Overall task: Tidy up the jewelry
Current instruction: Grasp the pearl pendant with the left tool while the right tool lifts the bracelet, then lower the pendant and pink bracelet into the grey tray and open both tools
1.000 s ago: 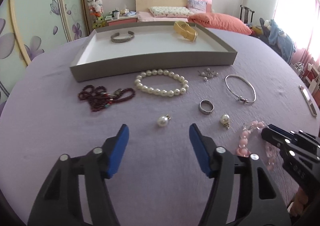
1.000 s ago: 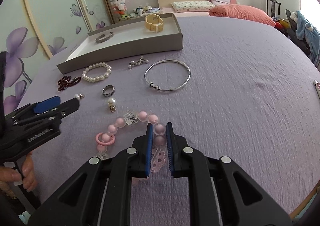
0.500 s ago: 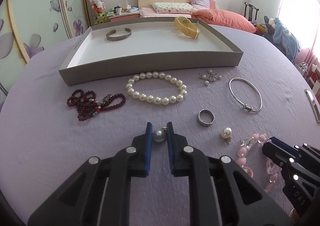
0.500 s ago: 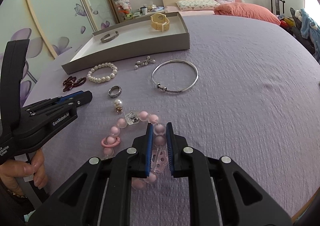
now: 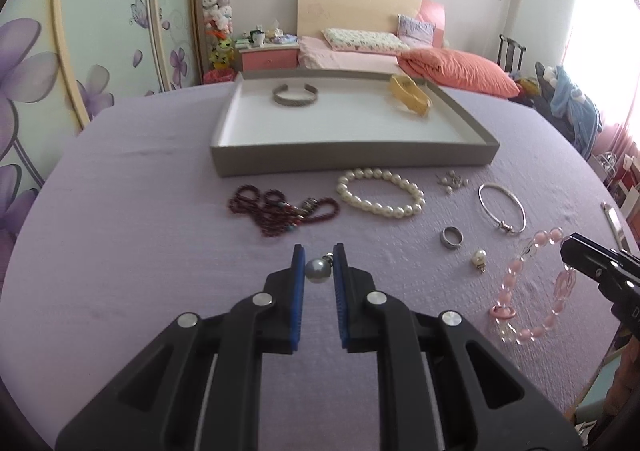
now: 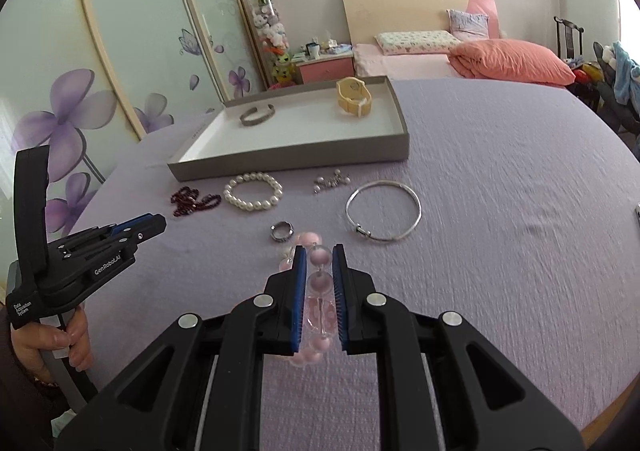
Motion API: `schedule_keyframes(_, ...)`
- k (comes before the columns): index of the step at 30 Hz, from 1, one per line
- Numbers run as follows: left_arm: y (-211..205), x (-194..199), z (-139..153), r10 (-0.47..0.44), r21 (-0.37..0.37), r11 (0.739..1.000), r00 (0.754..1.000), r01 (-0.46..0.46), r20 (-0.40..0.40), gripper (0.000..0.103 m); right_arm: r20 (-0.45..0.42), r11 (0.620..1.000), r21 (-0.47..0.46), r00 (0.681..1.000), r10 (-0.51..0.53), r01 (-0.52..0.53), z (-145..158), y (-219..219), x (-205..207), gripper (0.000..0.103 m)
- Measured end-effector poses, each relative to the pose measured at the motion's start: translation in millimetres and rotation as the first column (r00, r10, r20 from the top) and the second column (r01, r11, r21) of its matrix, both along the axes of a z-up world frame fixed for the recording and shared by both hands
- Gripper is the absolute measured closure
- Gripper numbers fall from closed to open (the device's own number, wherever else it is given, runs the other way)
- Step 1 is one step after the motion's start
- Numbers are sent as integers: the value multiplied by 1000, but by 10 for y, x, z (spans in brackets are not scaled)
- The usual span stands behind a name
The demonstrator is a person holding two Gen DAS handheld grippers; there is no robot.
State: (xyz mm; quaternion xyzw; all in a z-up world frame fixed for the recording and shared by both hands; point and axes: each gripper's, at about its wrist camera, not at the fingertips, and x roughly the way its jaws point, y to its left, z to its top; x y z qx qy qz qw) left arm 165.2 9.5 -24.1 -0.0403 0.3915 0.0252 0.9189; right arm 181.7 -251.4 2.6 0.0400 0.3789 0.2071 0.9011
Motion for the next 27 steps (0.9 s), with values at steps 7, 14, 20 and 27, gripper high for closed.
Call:
schedule_keyframes(7,90,-91,157,7,-17,1000,999,-6,37,89,23,1000,5,1000,15,-15,119,66,-16,89)
schedule_keyframes(14,77,-137,264,1,-21,1000,998,1,66,89,44,1000,8,999,19,-20,217,69,-32,89)
schedule_keyframes(20,64,-142,303,-2,-26,1000,997,4,77,89,54,1000,13,998,24,-25,279,69,-36,89)
schedule_keyframes(27,80,-119,331,0,-30,1000,996,2,84,89,82,1000,14,996,18,-19,392,38,-27,89)
